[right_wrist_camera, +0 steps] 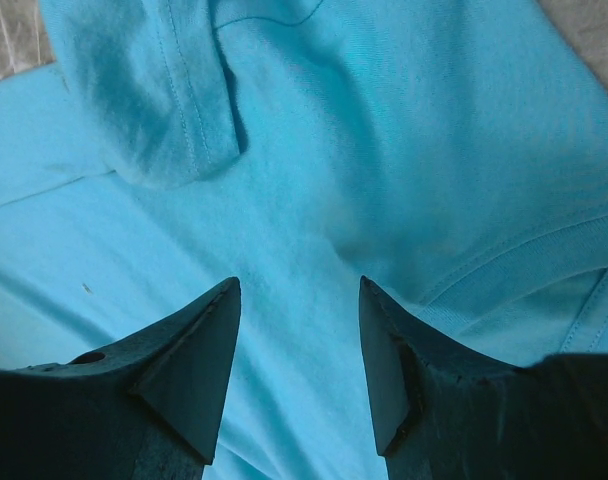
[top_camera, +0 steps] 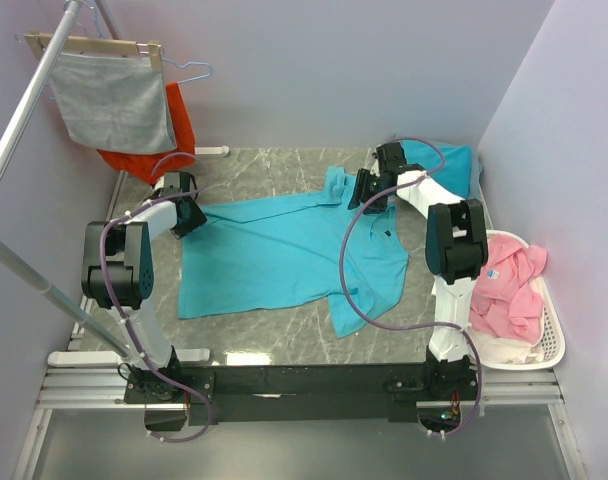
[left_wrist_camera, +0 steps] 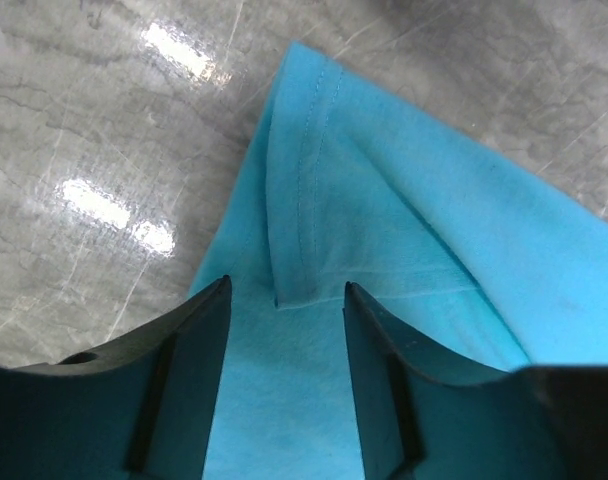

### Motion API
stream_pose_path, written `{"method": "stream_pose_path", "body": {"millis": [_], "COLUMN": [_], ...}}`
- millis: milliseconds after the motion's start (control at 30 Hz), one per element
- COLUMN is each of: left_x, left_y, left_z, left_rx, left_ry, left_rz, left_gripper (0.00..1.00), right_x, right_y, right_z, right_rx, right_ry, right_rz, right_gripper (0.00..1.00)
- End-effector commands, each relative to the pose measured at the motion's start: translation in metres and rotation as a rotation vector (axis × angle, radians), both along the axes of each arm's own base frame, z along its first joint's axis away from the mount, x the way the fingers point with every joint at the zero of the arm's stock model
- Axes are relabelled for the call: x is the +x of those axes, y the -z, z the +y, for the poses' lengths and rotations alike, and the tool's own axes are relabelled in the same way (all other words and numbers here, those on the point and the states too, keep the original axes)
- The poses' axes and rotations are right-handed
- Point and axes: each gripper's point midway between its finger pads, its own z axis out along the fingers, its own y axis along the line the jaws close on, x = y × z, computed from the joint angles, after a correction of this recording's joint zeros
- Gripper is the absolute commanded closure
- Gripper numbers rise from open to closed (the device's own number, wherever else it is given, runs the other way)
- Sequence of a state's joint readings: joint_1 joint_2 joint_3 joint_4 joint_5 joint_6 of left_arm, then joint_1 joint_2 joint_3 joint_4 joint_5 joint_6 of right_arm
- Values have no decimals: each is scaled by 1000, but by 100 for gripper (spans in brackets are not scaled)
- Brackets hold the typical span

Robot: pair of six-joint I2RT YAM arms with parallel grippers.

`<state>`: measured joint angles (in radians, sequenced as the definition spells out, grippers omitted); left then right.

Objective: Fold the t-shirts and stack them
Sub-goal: Fold the tshirt

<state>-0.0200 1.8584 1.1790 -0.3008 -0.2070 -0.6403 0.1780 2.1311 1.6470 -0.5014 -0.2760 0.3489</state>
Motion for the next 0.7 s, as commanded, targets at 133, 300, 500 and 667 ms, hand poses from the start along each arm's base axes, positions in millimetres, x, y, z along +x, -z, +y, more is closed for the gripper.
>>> {"method": "stream_pose_path", "body": {"millis": [133, 300, 500, 667], "left_x": [20, 20, 18, 15], "left_y": [-29, -22, -9, -8], "left_z": [-4, -4, -3, -1], "left_rx": [-28, -24, -21, -7], "left_ry": [13, 14, 14, 9], "left_rz": [-90, -75, -51, -41], "left_gripper": [48, 54, 71, 67], "right_x": [6, 6, 6, 5], "right_y": [-5, -3, -4, -3], "right_z": [0, 0, -2, -2], "right_rx": [-1, -2, -9, -12], "right_ry": [-14, -14, -14, -15], "right_rz": [-26, -21, -23, -20], "right_gripper": [42, 43, 43, 42]}}
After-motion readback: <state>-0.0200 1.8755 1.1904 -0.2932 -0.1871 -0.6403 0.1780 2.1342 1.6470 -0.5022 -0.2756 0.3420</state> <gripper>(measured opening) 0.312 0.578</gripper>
